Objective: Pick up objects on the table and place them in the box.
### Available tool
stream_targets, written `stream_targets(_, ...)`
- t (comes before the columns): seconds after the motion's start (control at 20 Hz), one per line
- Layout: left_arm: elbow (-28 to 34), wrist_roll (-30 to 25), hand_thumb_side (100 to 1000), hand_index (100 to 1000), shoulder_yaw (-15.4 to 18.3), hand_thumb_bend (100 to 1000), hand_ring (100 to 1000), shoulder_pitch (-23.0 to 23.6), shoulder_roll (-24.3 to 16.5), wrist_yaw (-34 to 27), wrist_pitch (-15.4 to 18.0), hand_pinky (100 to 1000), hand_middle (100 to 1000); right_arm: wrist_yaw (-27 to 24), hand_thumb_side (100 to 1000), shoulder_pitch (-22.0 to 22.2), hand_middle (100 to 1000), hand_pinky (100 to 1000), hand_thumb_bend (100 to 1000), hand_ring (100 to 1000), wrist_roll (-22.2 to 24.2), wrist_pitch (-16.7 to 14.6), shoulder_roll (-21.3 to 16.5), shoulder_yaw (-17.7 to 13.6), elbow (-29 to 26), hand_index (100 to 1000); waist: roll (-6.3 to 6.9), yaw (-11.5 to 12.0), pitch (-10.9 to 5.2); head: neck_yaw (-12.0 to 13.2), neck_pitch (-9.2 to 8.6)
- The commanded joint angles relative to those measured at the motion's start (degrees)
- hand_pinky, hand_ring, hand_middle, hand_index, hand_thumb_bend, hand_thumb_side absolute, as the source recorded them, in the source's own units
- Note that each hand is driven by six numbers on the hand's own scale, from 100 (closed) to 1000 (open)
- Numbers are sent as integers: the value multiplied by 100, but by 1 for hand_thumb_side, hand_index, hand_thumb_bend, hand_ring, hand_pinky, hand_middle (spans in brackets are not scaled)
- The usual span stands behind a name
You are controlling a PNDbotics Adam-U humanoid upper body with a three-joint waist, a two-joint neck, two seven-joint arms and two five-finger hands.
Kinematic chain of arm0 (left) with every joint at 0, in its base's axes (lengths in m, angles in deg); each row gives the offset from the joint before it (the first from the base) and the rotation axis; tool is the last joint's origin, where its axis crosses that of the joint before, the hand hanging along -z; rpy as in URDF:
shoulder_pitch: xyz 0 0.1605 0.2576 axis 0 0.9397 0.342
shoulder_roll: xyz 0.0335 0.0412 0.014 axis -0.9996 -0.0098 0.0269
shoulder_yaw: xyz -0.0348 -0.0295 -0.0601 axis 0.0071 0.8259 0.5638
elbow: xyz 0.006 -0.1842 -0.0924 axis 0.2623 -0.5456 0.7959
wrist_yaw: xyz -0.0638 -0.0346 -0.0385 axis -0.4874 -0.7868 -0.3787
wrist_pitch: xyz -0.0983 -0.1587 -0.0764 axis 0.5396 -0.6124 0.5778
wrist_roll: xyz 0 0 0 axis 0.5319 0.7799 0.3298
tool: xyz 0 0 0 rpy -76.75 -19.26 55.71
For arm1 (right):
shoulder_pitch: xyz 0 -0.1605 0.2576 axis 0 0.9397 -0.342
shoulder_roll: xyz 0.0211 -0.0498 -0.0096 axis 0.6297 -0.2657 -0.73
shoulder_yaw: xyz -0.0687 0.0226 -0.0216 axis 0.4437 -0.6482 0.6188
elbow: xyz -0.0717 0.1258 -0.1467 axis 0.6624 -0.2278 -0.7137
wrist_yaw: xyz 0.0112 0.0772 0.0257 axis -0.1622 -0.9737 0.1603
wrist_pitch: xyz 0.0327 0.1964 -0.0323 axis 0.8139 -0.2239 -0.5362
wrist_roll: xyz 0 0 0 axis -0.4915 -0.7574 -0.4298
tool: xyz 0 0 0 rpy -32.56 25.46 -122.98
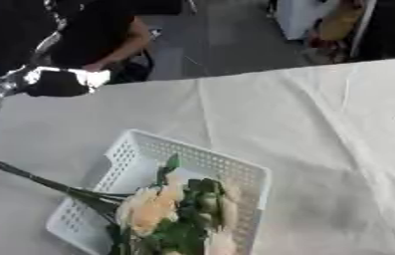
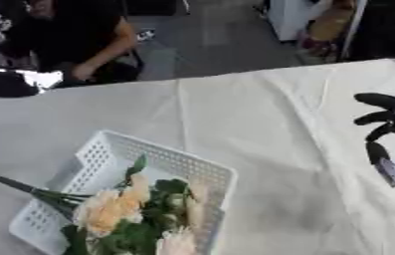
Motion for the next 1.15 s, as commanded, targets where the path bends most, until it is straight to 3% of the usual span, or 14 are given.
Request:
stream_targets(0.05,76,610,939,825,-62,490,537,82,28,-2873,1072,376,649,-7,279,-77,980,669,100,824,8,-9,-124,-25,-31,1000,-24,-5,-71,-24,-40)
stream_targets(0.1,76,455,957,815,-147,482,522,149,13,-3847,1427,352,641,-7,280,-81,980,669,100,823,13,-7,-124,-24,-25,1000,-20,-8,-71,-23,-33)
stream_targets(0.15,76,182,1000,765,-171,417,485,205,-30,-4764,1711,312,570,-7,280,-82,980,669,100,823,16,-6,-125,-25,-19,1000,-17,-4,-72,-27,-25)
stream_targets(0.2,76,-203,1000,777,-177,282,473,281,-74,-5591,1923,285,580,-7,281,-83,980,669,100,823,16,-6,-127,-28,-16,1000,-14,2,-73,-28,-10)
stream_targets(0.25,76,-583,1000,754,-121,234,460,352,-124,-6242,2028,270,550,-6,281,-79,979,669,100,823,14,-4,-131,-33,-13,1000,-12,13,-75,-35,3)
stream_targets(0.35,76,-1385,1000,734,4,115,431,574,-209,-7168,2031,243,523,-2,281,-70,980,669,100,823,5,-1,-140,-46,-9,1000,-10,37,-79,-49,32)
stream_targets(0.45,76,-2062,1000,726,70,100,417,814,-278,-7594,1840,228,514,5,281,-55,980,668,100,823,-1,0,-150,-54,-2,1000,-11,59,-84,-55,79)
stream_targets(0.55,76,-2519,1000,735,36,100,431,971,-326,-7701,1588,249,528,7,278,-41,979,669,100,823,2,-4,-157,-51,8,1000,-14,71,-97,-34,151)
stream_targets(0.7,76,-2701,1000,751,-168,100,458,979,-305,-7613,1194,289,549,0,277,-42,979,669,100,823,19,-19,-154,-30,13,1000,-23,50,-105,19,194)
stream_targets(0.85,76,-2736,1000,757,-428,100,471,786,-139,-7178,799,313,560,-11,276,-57,979,669,100,824,34,-29,-139,-14,12,1000,-34,14,-102,81,224)
stream_targets(1.15,76,-2835,1000,746,-705,100,474,561,414,-6303,472,346,557,-27,275,-95,980,669,100,824,51,-35,-92,-5,10,1000,-73,-42,-66,140,270)
